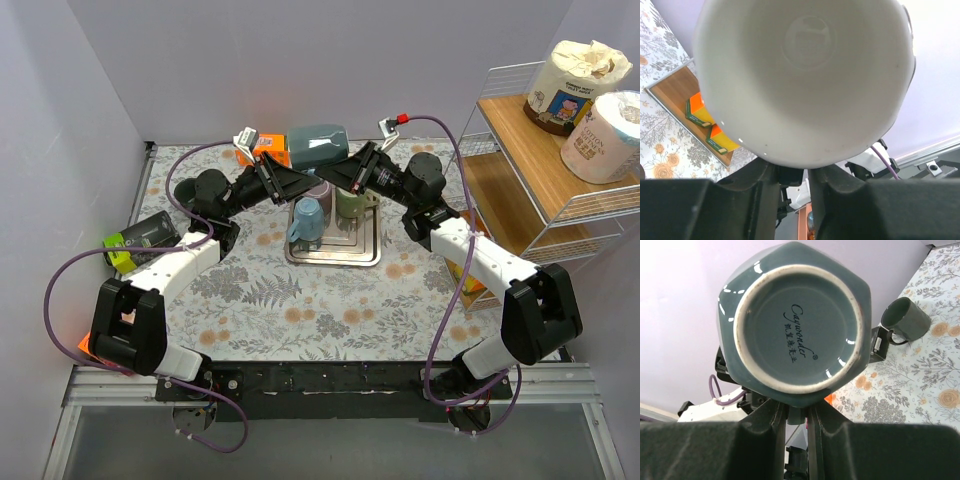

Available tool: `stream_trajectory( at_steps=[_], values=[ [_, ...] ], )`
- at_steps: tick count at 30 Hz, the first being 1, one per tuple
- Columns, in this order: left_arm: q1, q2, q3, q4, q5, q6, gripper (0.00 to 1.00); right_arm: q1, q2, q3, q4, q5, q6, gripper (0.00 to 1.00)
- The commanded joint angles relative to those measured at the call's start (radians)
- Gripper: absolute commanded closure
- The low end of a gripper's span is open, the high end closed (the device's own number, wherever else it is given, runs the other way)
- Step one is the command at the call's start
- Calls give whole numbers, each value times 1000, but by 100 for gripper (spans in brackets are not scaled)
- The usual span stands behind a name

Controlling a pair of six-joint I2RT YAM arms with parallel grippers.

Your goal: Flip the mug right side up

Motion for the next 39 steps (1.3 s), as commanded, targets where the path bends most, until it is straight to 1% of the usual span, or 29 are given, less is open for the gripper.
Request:
stream_trajectory(
  at_steps=[1,3,4,11,12,13,15,16,18,19,22,26,30,31,33,34,35,36,39],
  values=[
    [-5,-18,6,43,-10,-3,83,11,-43,16,139,4,-9,99],
    [-5,-11,14,41,-1,0,98,15,-42,19,142,-2,-17,99],
    [-5,-10,25,18,2,3,100,15,-40,22,136,-5,-18,99],
    [-5,-21,51,-82,-41,53,100,24,-26,50,66,-19,-57,99],
    [-5,-28,54,-103,-53,59,100,24,-26,49,66,-25,-61,97],
    [-5,-31,60,-164,-65,78,100,24,-26,46,78,-30,-71,86],
    [-5,-37,91,-233,-107,101,100,24,-28,39,81,-25,-72,80],
    [-5,-36,101,-300,-121,121,100,22,-28,39,70,-22,-71,73],
    [-5,-33,130,-344,-147,127,100,22,-26,41,58,-16,-69,65],
    [-5,-28,138,-370,-151,130,100,24,-23,39,47,-14,-65,56],
    [-5,-21,160,-396,-158,132,100,24,-33,10,87,-8,-45,47],
    [-1,-16,195,-460,-181,159,100,22,-26,9,84,-11,-29,44],
    [6,-13,256,-594,-237,260,100,22,-26,-5,67,-22,-15,43],
    [9,-13,282,-649,-268,279,100,22,-28,-8,60,-24,-21,42],
    [21,-11,308,-697,-297,332,100,22,-34,-17,15,-21,-40,42],
    [24,-11,331,-745,-312,349,100,22,-43,-22,3,-19,-66,43],
    [30,-10,345,-750,-343,369,100,22,-46,-30,-11,-14,-80,43],
    [33,-8,356,-790,-352,385,100,22,-51,-40,-37,-8,-92,43],
    [41,7,411,-864,-415,460,100,22,-66,-60,-48,-10,-110,42]
  ],
)
